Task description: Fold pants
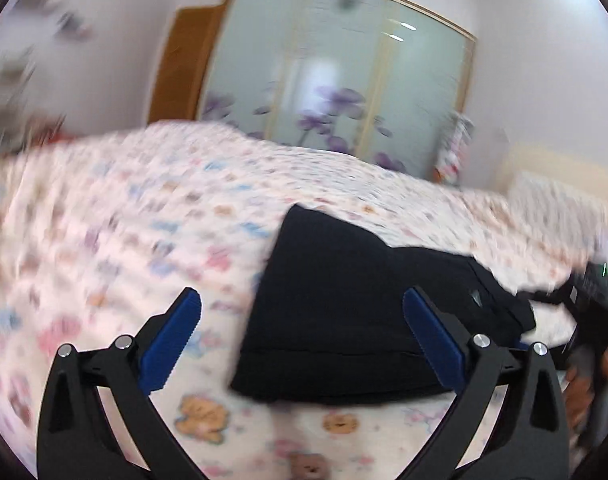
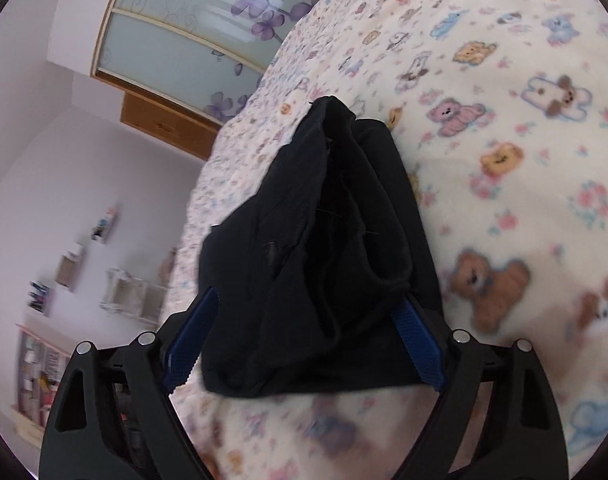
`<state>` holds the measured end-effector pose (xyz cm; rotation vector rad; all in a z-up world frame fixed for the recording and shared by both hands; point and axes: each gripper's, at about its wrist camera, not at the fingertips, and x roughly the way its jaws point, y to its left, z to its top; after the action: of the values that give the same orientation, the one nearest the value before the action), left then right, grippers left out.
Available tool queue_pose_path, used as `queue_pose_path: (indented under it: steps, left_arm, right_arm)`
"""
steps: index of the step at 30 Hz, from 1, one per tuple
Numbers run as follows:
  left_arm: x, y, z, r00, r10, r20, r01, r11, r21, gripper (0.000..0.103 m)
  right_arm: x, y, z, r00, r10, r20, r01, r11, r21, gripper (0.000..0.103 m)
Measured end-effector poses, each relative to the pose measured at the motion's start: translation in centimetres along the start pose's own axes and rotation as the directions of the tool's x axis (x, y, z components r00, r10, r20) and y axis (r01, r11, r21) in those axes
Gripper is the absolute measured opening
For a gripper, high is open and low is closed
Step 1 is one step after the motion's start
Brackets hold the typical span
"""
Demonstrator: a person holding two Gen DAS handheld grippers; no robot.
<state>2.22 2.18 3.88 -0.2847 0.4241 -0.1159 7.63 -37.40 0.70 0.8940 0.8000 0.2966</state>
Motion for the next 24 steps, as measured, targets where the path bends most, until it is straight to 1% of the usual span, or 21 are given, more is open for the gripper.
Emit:
queue_pose_path:
  steps: [1, 2, 4, 5, 8, 13, 15, 16, 18, 19, 20, 21, 22, 23, 24]
  left_arm:
    - [0.2, 0.5, 0.1, 1.0, -0.007, -0.015, 0.006, 1.0, -0.023, 0.101]
    - [0.2, 1.2, 0.4, 1.0, -0.007, -0.03, 0.006, 0.999, -0.035, 0.101]
    - [0.4, 2.0, 0.4, 0.998, 0.006, -0.06, -0.009, 0.998, -0.064, 0.101]
    - [0.5, 2.4, 0.2, 0.997, 0.001, -0.073, -0.007, 0.997, -0.078, 0.101]
    - [0.9, 2.9, 0.0, 0.995, -0.009, -0.104, -0.003, 0.994, -0.114, 0.101]
    - [1.1, 3.6, -0.6, 0.995, -0.008, -0.1, -0.006, 0.99, -0.138, 0.101]
    - [1.1, 3.6, -0.6, 0.995, -0.008, -0.1, -0.006, 0.99, -0.14, 0.101]
    - [1.1, 3.6, -0.6, 0.995, -0.009, -0.102, -0.006, 0.99, -0.141, 0.101]
    - [1.2, 3.7, -0.6, 0.994, -0.009, -0.109, -0.006, 0.99, -0.141, 0.101]
    - [1.3, 3.6, -0.6, 0.994, -0.009, -0.111, -0.007, 0.99, -0.14, 0.101]
    - [1.4, 3.5, -0.6, 0.993, -0.008, -0.114, -0.008, 0.991, -0.137, 0.101]
    - [1.4, 3.5, -0.6, 0.993, -0.01, -0.116, -0.006, 0.991, -0.134, 0.101]
    - [1.4, 3.4, -0.6, 0.993, -0.012, -0.115, -0.004, 0.991, -0.132, 0.101]
    - [1.3, 3.4, -0.6, 0.994, -0.016, -0.112, 0.001, 0.991, -0.132, 0.101]
    - [1.2, 3.5, -0.5, 0.994, -0.024, -0.106, 0.01, 0.991, -0.136, 0.101]
  right_arm:
    - [0.1, 0.1, -0.2, 0.999, -0.04, 0.027, 0.041, 0.999, -0.03, 0.052]
    - [0.3, 0.2, -0.4, 0.995, -0.081, 0.057, 0.084, 0.995, -0.059, 0.045]
    - [0.2, -0.2, -0.6, 0.995, -0.052, 0.08, 0.056, 0.997, -0.05, 0.037]
    - [0.0, -0.4, -0.6, 0.995, -0.039, 0.087, 0.042, 0.998, -0.04, 0.035]
    - [-1.2, 0.4, -1.1, 0.991, 0.002, 0.134, 0.006, 0.998, -0.061, 0.033]
    - [-3.4, 2.0, -2.4, 0.98, 0.067, 0.188, -0.048, 0.993, -0.105, 0.032]
    - [-4.3, 2.1, -3.5, 0.978, 0.041, 0.204, -0.015, 0.992, -0.125, 0.032]
    - [-4.2, 1.9, -3.8, 0.979, 0.015, 0.203, 0.01, 0.992, -0.123, 0.032]
    - [-3.2, 0.3, -3.9, 0.983, -0.069, 0.169, 0.083, 0.993, -0.079, 0.032]
    - [-2.3, -0.6, -3.7, 0.986, -0.092, 0.14, 0.099, 0.994, -0.047, 0.033]
    - [-1.8, -1.6, -3.5, 0.99, -0.089, 0.113, 0.09, 0.996, -0.008, 0.033]
    - [-1.6, -2.5, -3.2, 0.994, -0.058, 0.093, 0.056, 0.998, 0.032, 0.035]
    - [-1.9, -2.7, -3.0, 0.996, -0.034, 0.08, 0.03, 0.998, 0.052, 0.039]
    - [-2.0, -2.5, -2.9, 0.997, -0.028, 0.071, 0.024, 0.998, 0.055, 0.045]
    - [-2.3, -2.2, -2.7, 0.998, -0.036, 0.059, 0.033, 0.998, 0.048, 0.046]
